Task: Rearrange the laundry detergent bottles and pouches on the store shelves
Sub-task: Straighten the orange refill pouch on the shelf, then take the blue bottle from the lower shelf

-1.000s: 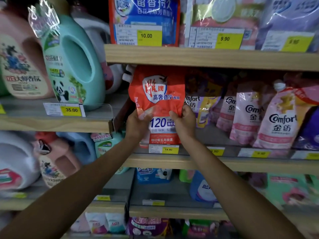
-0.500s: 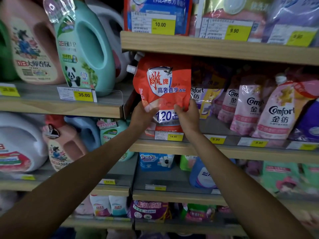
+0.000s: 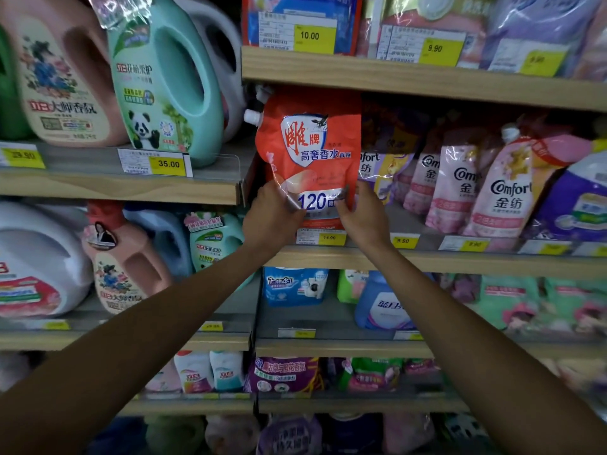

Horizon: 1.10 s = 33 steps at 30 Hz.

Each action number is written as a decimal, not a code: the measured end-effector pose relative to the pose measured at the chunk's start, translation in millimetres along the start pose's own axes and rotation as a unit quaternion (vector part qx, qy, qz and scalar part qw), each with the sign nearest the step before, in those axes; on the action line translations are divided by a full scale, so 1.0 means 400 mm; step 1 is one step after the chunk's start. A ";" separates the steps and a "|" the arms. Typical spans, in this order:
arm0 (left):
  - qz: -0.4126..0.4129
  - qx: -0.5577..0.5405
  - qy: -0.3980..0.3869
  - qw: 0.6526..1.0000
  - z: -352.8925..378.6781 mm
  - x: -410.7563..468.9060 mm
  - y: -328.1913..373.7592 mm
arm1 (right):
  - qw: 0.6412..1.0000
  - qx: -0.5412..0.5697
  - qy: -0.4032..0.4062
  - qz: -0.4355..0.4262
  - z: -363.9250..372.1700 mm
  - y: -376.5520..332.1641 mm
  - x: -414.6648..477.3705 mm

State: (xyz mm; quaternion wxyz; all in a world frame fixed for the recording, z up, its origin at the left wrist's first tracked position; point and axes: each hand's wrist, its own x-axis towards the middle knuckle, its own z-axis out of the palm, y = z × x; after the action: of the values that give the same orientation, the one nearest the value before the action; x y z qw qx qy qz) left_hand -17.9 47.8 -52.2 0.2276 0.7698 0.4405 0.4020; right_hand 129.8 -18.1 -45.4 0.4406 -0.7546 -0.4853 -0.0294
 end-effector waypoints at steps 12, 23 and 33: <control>0.189 0.286 -0.070 0.937 0.108 -0.190 -0.115 | 0.953 -0.253 -0.049 -0.163 0.007 0.102 -0.213; 0.292 0.352 -0.126 0.880 0.224 -0.315 -0.164 | 0.925 -0.331 -0.164 -0.086 0.002 0.316 -0.361; 0.229 0.357 -0.252 0.870 0.447 -0.340 -0.147 | 0.946 -0.296 -0.131 -0.031 -0.034 0.528 -0.356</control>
State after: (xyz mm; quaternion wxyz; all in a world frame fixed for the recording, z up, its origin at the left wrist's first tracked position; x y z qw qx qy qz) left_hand 60.2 -38.8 -253.3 -0.0578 0.9530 0.2929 0.0513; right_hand 220.0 -158.0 -238.7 0.1286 -0.8331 -0.5310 -0.0864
